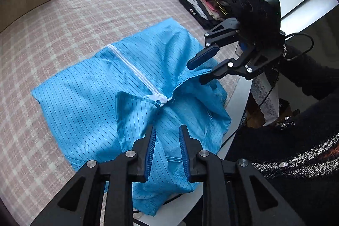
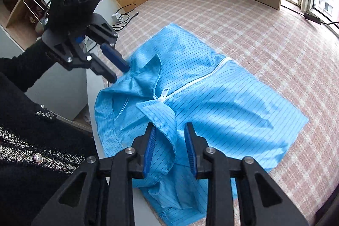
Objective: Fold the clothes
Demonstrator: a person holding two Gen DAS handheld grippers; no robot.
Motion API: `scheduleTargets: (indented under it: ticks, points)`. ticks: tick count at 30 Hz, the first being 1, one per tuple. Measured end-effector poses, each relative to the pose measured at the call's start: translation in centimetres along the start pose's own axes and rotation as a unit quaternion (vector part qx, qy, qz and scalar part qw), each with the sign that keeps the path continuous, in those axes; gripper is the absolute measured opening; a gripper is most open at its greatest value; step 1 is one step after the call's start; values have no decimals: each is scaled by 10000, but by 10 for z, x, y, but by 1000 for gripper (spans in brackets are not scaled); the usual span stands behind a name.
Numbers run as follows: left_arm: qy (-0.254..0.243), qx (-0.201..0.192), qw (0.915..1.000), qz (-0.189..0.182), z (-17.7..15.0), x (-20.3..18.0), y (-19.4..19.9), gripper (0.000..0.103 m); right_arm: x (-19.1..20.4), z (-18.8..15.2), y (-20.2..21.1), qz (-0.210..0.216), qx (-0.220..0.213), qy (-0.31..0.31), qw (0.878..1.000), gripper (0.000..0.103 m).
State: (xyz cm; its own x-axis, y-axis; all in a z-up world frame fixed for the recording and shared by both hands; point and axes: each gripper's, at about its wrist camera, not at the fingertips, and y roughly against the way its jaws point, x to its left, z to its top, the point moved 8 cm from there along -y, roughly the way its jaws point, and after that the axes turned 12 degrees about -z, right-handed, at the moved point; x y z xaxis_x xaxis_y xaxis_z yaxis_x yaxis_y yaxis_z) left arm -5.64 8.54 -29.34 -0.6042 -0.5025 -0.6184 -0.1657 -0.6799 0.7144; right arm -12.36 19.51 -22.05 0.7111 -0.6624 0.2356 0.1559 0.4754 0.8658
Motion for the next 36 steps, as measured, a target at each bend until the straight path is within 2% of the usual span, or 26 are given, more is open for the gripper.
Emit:
scheduleTargets:
  ticks: [3,4,5,7,10,13,16,19,21,22,25,26,27,30,31,32,35,36]
  points:
    - [519,169,9971,523,-10,33,-16,22,-11,0,-17,773,376,-574,9946,27]
    - [702,174,9949,702,-13,40,-17,21,-15,-2,-22,864,552,-657,9926,27]
    - [705,13,9944,791,-11,34,-11,21,-18,-4,-23,802,659,-655,9924,27]
    - [473,-362,9942,896,-4,6,2,23,-22,-3,-16,666,654,-561,9941,27]
    - [468,-806,9930,719,7,-40,-2,40,-21,3,-1,700,488,-388,9956,28]
    - [994,-1150,9877,354,19,-60,-35,41,-15,6,-4,727,553,13,9958,28]
    - [1696,-1437,9746,274,30,-57,-71,41,-16,8,-13,759,690,260,9944,28]
    - [2311,-1854,9549,173,35,-46,-89,38,-14,12,-16,795,722,474,9931,28]
    - [2536,-2182,9423,145,39,-43,-91,18,-13,15,-17,837,745,574,9920,28]
    - [2577,-2325,9377,158,40,-44,-91,4,-9,19,-20,868,737,613,9916,28]
    - [2455,-2596,9330,427,42,-56,-89,1,-4,20,-23,1029,773,675,9894,22]
    - [2396,-2662,9322,530,42,-61,-87,1,-4,20,-23,1224,818,551,9876,11]
    - [2319,-2721,9318,631,42,-67,-85,1,-7,19,-21,1425,863,401,9852,7]
    - [2124,-2890,9292,893,39,-80,-78,1,-25,21,-15,2052,772,-251,9754,4]
    - [2091,-2920,9284,950,38,-82,-77,1,-36,23,-17,2141,771,-535,9723,4]
    - [2102,-2909,9283,972,37,-82,-79,1,-47,22,-23,2081,797,-734,9721,4]
    - [2225,-2787,9286,1031,35,-75,-92,1,-66,15,-42,869,902,-388,9914,3]
    - [2203,-2789,9293,1008,36,-76,-95,1,-64,15,-39,873,853,-323,9920,3]
